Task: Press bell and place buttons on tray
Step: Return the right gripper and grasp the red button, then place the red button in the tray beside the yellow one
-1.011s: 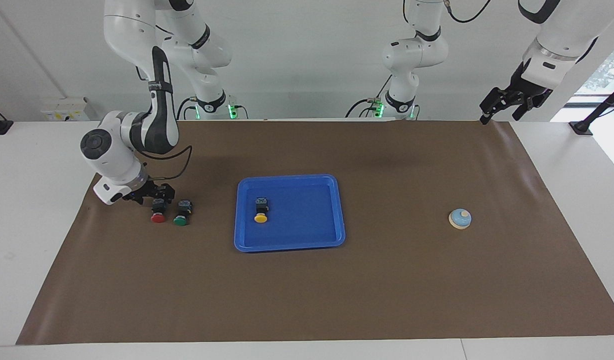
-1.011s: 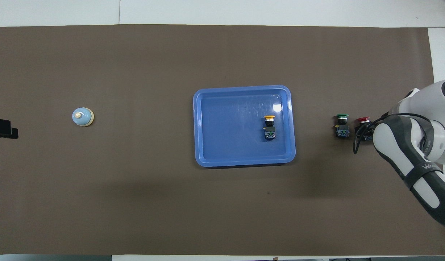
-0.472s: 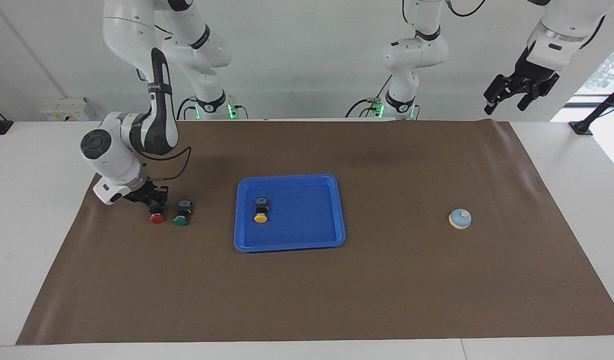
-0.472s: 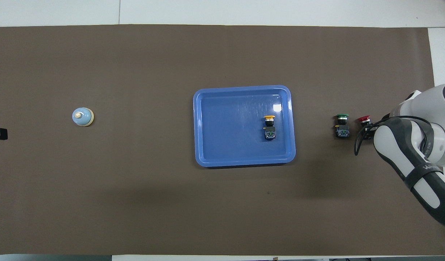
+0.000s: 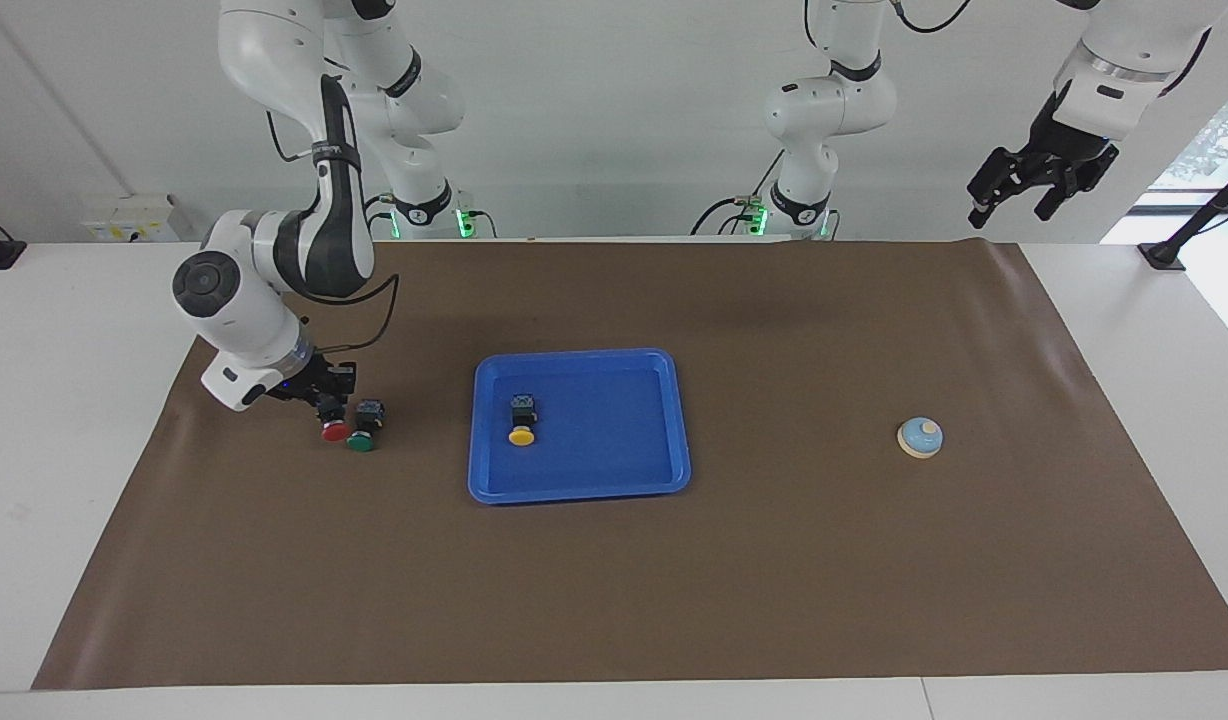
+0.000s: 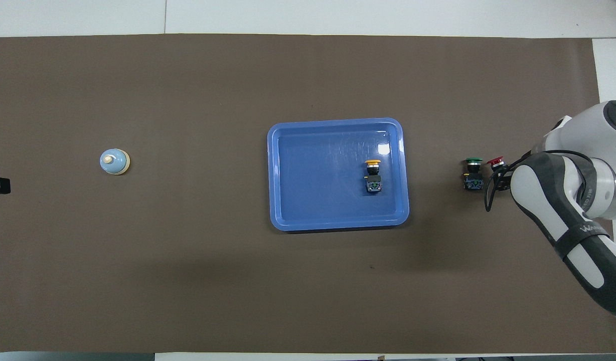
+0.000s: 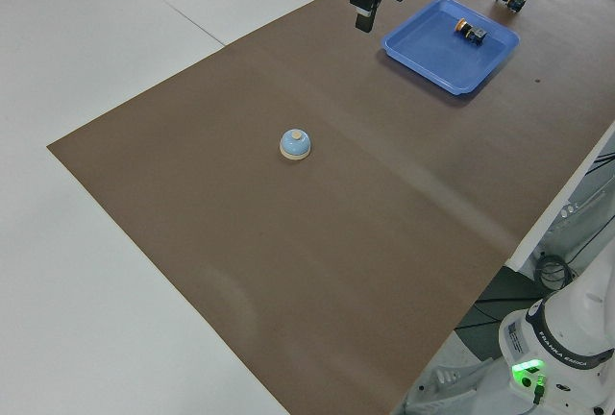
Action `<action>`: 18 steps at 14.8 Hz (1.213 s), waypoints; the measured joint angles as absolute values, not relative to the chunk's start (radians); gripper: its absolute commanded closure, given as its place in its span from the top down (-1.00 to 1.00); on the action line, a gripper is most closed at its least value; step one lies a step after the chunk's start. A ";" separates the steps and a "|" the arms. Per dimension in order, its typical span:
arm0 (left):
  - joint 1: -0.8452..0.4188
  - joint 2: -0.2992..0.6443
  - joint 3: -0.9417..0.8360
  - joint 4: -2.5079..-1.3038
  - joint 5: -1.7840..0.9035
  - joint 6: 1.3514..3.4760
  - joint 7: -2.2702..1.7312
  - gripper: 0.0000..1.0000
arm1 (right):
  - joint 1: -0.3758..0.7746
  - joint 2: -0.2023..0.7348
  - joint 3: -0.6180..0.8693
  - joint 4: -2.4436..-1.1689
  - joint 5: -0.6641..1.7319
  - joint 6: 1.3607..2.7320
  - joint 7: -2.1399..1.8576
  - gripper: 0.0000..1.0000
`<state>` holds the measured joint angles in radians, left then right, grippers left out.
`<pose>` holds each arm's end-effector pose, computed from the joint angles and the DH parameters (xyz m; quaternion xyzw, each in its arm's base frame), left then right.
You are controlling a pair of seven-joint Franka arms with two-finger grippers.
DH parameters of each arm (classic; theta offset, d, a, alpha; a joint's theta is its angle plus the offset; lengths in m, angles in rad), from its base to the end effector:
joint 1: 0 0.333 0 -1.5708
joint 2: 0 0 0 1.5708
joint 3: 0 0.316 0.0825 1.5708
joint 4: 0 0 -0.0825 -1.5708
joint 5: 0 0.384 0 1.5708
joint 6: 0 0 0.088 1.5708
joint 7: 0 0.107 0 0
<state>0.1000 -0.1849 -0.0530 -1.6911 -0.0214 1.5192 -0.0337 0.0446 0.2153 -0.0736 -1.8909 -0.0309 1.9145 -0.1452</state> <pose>0.4900 0.0179 0.6599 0.9992 0.0401 0.0064 0.0058 0.5862 -0.0175 0.3777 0.9931 0.0644 -0.0970 0.0135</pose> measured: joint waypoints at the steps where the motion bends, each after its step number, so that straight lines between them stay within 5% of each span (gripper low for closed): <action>1: 0.100 -0.185 -0.053 -1.691 -0.021 1.519 -0.034 1.00 | 0.082 0.214 -0.072 -1.845 -0.031 1.869 -0.107 -1.00; 9: 0.100 -0.185 -0.053 -1.691 -0.021 1.519 -0.034 1.00 | 0.471 0.313 -0.057 -1.669 0.101 1.898 0.381 -1.00; 15: 0.100 -0.185 -0.053 -1.691 -0.021 1.519 -0.034 1.00 | 0.528 0.470 -0.061 -1.626 0.105 2.071 0.468 -1.00; 18: 0.100 -0.185 -0.053 -1.691 -0.021 1.519 -0.034 1.00 | 0.535 0.486 -0.060 -1.673 0.109 2.125 0.468 -0.56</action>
<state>0.1000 -0.1849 -0.0530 -1.6911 -0.0214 1.5186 -0.0337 0.5347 0.4864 -0.0597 -1.6729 0.1087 2.1254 0.4676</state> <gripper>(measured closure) 0.000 0.586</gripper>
